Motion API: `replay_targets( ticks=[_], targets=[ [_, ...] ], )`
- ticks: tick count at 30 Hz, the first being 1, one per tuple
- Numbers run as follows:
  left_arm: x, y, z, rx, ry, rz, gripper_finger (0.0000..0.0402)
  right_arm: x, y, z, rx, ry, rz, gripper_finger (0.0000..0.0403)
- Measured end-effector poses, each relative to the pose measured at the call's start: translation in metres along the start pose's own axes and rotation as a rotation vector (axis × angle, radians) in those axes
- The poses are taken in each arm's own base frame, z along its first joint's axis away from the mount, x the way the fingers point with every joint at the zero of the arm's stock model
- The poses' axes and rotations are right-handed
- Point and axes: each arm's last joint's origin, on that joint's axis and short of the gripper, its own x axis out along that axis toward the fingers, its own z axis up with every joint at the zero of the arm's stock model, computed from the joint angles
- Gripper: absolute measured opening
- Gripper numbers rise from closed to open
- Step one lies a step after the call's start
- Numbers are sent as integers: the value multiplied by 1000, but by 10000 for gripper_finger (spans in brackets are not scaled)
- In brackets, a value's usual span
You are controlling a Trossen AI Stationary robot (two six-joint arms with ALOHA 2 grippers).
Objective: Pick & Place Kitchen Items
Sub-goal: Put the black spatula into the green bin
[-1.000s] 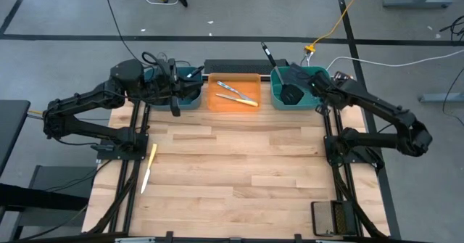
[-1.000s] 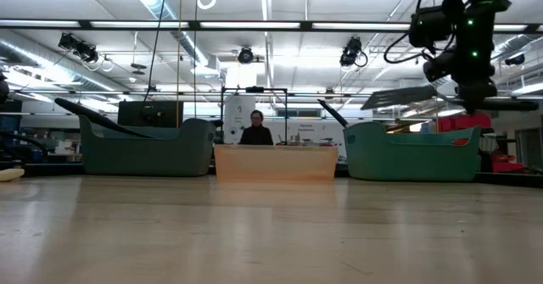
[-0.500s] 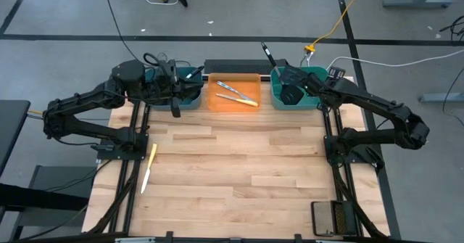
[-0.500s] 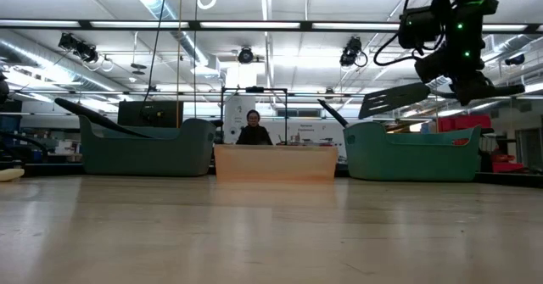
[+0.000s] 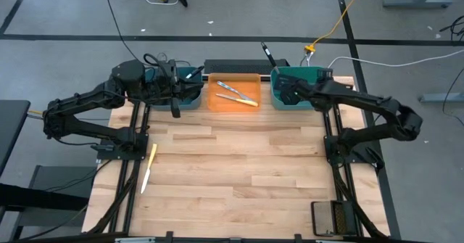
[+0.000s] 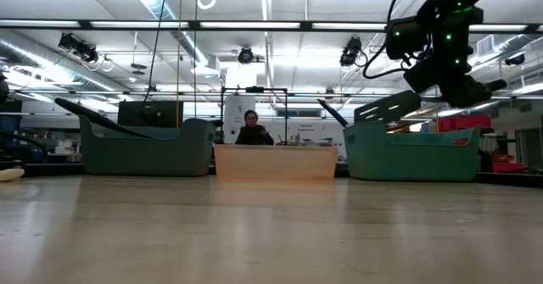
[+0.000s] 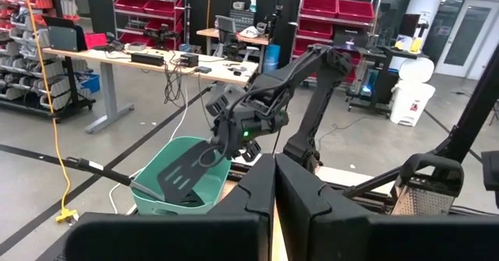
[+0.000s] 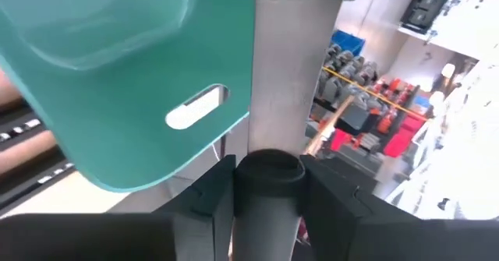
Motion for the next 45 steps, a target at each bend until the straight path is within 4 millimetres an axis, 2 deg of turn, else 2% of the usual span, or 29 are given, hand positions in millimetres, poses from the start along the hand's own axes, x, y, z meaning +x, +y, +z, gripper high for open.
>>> replay_targets(
  ticks=[14,45],
  targets=[
    [0,0,0,-3,0,0,18,11,9,18,-112,55,18,126],
    [0,0,0,11,0,0,18,11,9,20,-180,39,24,126]
  ],
)
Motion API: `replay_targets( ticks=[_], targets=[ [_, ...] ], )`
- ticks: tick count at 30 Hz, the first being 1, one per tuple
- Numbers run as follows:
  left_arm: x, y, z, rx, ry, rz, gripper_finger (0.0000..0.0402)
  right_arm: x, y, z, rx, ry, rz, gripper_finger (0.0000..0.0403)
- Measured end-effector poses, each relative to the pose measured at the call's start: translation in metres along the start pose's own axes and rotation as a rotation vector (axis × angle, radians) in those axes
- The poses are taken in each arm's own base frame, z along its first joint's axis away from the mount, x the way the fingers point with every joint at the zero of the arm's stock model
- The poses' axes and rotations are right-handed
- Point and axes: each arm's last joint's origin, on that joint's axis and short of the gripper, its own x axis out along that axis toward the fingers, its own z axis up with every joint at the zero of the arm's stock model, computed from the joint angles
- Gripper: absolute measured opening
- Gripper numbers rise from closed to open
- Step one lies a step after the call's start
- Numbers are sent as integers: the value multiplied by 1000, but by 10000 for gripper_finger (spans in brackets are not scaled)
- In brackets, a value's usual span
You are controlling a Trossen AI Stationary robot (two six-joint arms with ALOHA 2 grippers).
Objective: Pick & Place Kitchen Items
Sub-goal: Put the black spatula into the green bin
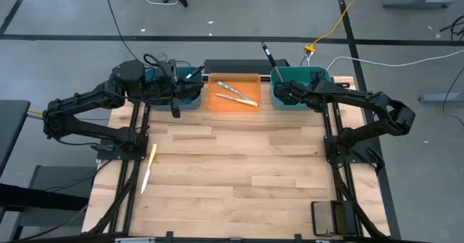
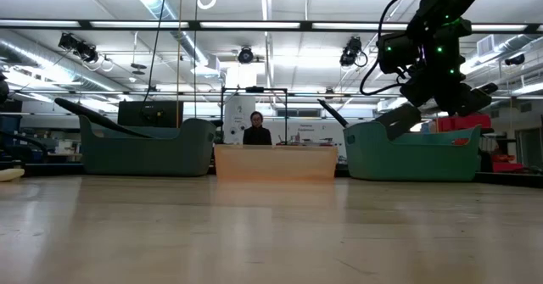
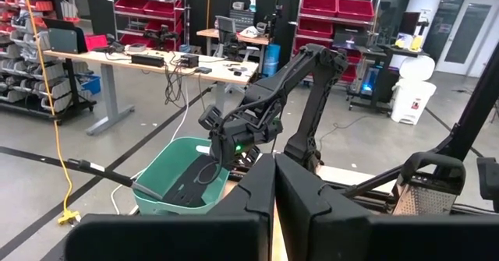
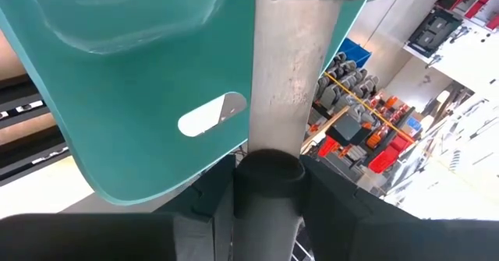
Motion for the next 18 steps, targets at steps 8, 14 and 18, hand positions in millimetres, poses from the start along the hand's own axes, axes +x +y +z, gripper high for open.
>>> replay_targets(
  ticks=[8,14,18],
  targets=[
    [0,0,0,-1,0,0,18,0,0,0,-15,0,0,126],
    [0,0,0,0,1,0,18,0,0,0,-16,0,0,129],
    [0,0,0,0,2,-1,18,0,0,0,-21,-4,6,130]
  ],
)
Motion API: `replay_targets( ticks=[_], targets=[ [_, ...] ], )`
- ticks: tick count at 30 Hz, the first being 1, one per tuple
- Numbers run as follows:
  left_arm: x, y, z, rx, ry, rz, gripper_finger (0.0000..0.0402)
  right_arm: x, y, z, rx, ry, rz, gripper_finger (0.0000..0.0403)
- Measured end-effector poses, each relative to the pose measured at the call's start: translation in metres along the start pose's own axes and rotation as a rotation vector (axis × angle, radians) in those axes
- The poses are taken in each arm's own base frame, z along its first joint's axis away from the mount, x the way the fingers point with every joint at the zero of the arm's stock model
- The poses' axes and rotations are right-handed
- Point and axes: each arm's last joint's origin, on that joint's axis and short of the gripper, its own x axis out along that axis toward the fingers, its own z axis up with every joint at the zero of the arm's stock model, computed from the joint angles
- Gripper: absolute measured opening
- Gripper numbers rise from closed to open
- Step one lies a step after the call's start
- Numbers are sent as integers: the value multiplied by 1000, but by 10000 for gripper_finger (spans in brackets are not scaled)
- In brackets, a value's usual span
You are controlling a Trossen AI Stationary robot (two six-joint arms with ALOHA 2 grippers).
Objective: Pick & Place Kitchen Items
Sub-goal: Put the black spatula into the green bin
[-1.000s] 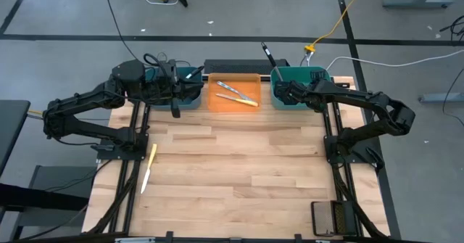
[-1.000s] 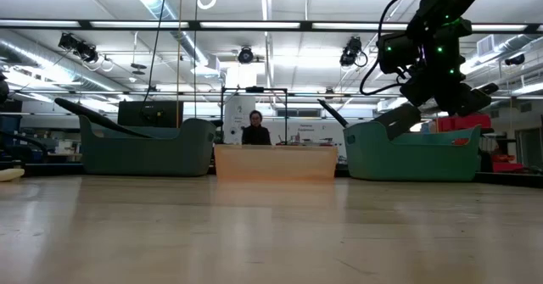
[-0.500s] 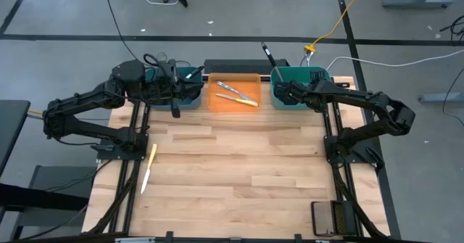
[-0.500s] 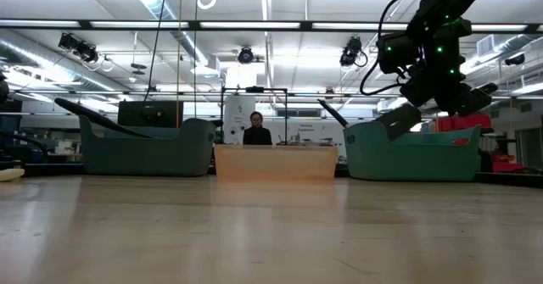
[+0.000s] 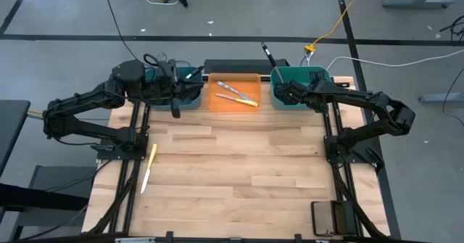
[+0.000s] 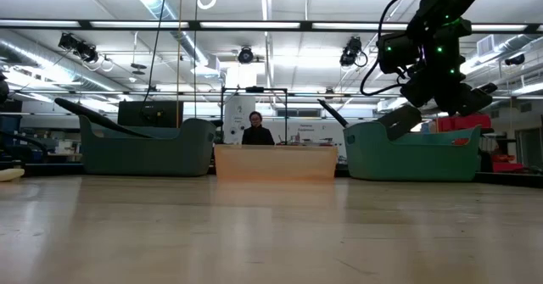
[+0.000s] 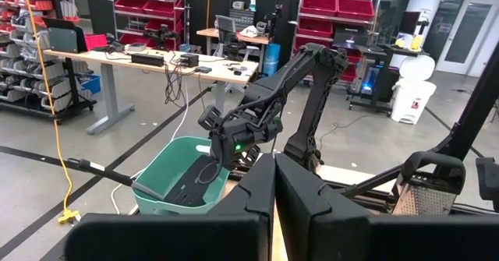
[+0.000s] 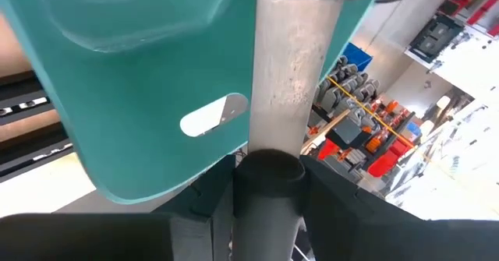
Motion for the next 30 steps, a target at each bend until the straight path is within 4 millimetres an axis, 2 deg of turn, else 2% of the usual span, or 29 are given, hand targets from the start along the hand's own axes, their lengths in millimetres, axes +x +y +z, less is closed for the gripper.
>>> replay_targets(
  ticks=[30],
  targets=[
    [0,0,0,-7,0,1,18,0,1,1,-64,-31,34,137]
  ],
)
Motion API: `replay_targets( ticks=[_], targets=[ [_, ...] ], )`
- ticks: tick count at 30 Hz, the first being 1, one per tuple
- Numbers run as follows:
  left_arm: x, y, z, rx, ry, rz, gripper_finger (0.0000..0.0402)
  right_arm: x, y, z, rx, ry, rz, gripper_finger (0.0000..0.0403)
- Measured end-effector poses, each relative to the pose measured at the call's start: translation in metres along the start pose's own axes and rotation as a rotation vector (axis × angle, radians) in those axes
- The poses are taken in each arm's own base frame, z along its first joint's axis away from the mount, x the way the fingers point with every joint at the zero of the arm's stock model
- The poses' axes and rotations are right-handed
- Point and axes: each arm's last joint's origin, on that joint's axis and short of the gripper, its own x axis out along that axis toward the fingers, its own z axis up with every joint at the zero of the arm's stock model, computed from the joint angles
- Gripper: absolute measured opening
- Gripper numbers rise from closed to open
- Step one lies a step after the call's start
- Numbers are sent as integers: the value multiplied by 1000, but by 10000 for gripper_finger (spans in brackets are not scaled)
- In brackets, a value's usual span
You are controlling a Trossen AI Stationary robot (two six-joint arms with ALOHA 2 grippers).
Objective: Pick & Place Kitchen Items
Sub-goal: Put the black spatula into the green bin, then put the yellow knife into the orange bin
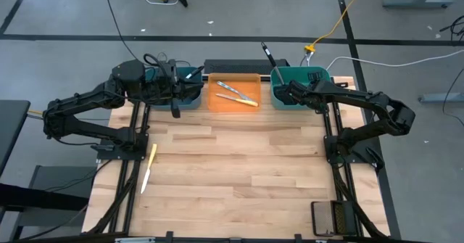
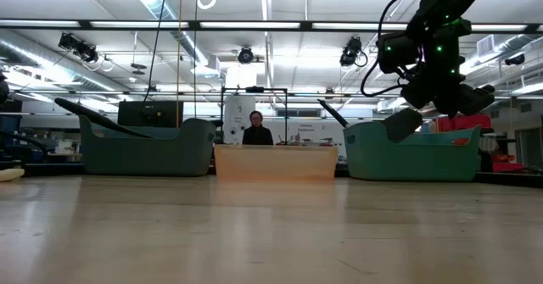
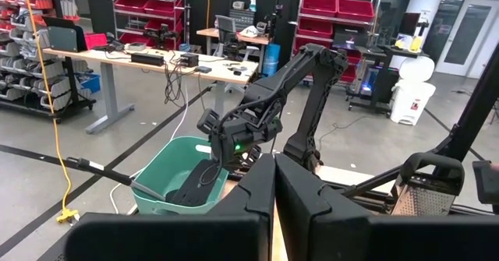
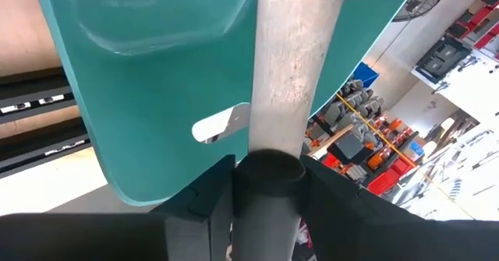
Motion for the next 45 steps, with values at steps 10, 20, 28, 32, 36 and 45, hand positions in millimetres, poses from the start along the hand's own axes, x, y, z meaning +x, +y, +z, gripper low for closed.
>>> replay_targets(
  ticks=[10,20,28,32,36,45],
  targets=[
    [0,0,0,0,0,0,18,0,-2,2,62,-12,-13,211],
    [0,0,0,0,0,0,18,0,-2,2,80,-13,-13,260],
    [0,0,0,0,-1,0,18,-4,-3,-4,105,-28,-26,251],
    [0,0,0,-1,-2,0,18,-9,-5,-12,133,-49,-42,245],
    [0,0,0,0,-2,0,18,-14,-5,-20,176,-125,-4,240],
    [0,0,0,1,-2,4,18,-23,-8,-34,250,-216,-27,222]
  ],
)
